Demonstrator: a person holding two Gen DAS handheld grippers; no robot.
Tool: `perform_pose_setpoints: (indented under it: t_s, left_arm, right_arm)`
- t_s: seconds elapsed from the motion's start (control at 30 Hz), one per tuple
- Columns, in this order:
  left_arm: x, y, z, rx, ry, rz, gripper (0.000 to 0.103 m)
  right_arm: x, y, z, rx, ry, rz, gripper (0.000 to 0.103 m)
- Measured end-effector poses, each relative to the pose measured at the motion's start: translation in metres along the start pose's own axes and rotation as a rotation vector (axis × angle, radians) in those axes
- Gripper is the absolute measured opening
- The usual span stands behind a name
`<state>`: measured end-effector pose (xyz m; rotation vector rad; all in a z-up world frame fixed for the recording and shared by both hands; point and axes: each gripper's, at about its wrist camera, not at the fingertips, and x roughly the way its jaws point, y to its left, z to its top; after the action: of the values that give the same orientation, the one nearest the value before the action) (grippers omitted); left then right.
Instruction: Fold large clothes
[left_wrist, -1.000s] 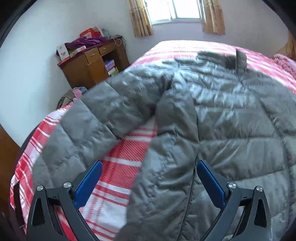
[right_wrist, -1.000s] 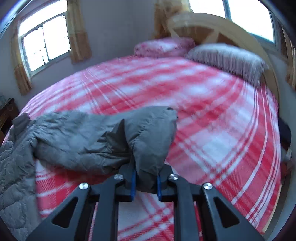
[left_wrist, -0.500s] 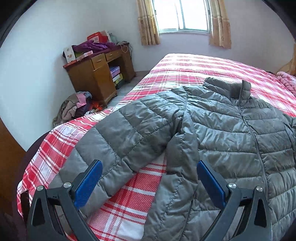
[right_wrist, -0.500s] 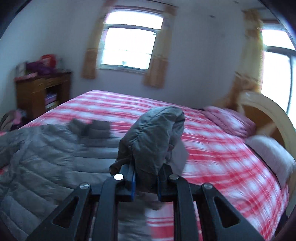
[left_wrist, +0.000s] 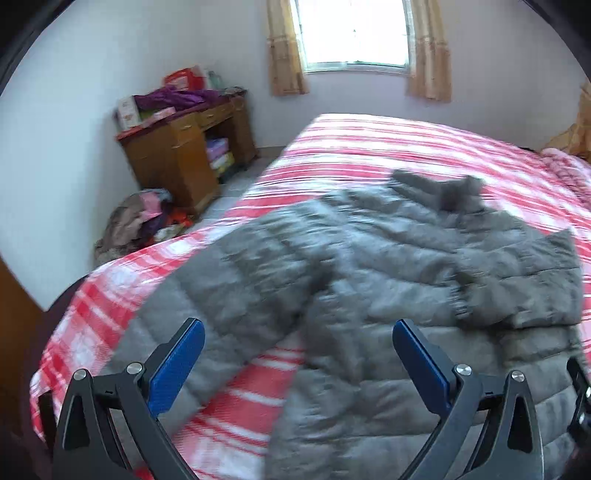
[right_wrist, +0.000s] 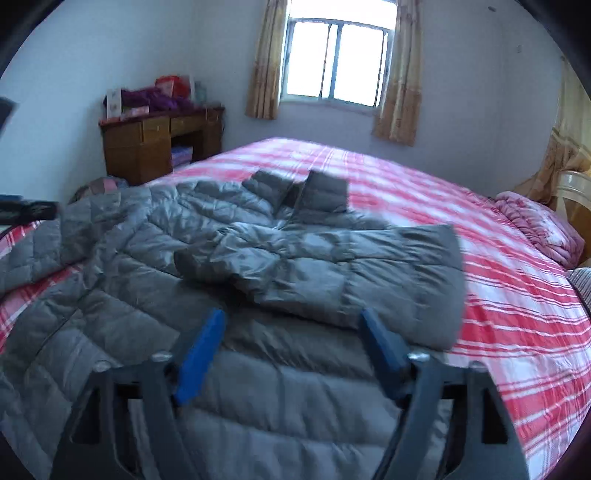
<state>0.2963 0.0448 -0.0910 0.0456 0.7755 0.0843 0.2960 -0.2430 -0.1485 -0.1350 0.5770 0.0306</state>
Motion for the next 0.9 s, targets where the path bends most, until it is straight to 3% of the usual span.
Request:
perform_pose_setpoints:
  t_s: [0.1, 0.2, 0.4, 0.43, 0.47, 0.5, 0.53, 0.57, 0.7, 0.9]
  left_arm:
    - [0.007, -0.040, 0.011, 0.033, 0.027, -0.074, 0.102]
    - [0.025, -0.082, 0.022, 0.063, 0.057, -0.118, 0.102]
    - [0.084, -0.147, 0.025, 0.144, 0.124, -0.117, 0.102]
    - [0.096, -0.156, 0.022, 0.151, 0.144, -0.123, 0.095]
    - [0.103, -0.163, 0.019, 0.163, 0.157, -0.132, 0.075]
    - [0.110, -0.169, 0.016, 0.180, 0.178, -0.133, 0.063]
    - [0.113, -0.172, 0.014, 0.184, 0.184, -0.140, 0.039]
    - [0.113, -0.175, 0.012, 0.188, 0.178, -0.156, 0.026]
    - [0.091, -0.170, 0.007, 0.219, 0.110, -0.150, 0.021]
    - [0.058, -0.127, -0.001, 0.209, 0.037, -0.126, 0.020]
  right_arm:
    - [-0.013, -0.027, -0.011, 0.052, -0.014, -0.055, 0.090]
    - [-0.008, -0.059, -0.025, 0.079, 0.030, -0.171, 0.090]
    - [0.004, -0.103, -0.055, 0.183, 0.094, -0.214, 0.090]
    - [0.004, -0.106, -0.058, 0.190, 0.101, -0.213, 0.090]
    - [0.006, -0.110, -0.062, 0.199, 0.112, -0.211, 0.090]
    - [0.007, -0.114, -0.066, 0.212, 0.127, -0.203, 0.090]
    - [0.010, -0.118, -0.068, 0.233, 0.141, -0.195, 0.090]
    - [0.008, -0.123, -0.071, 0.248, 0.147, -0.193, 0.090]
    - [0.015, -0.137, -0.081, 0.321, 0.177, -0.170, 0.091]
    - [0.015, -0.137, -0.084, 0.329, 0.185, -0.166, 0.092]
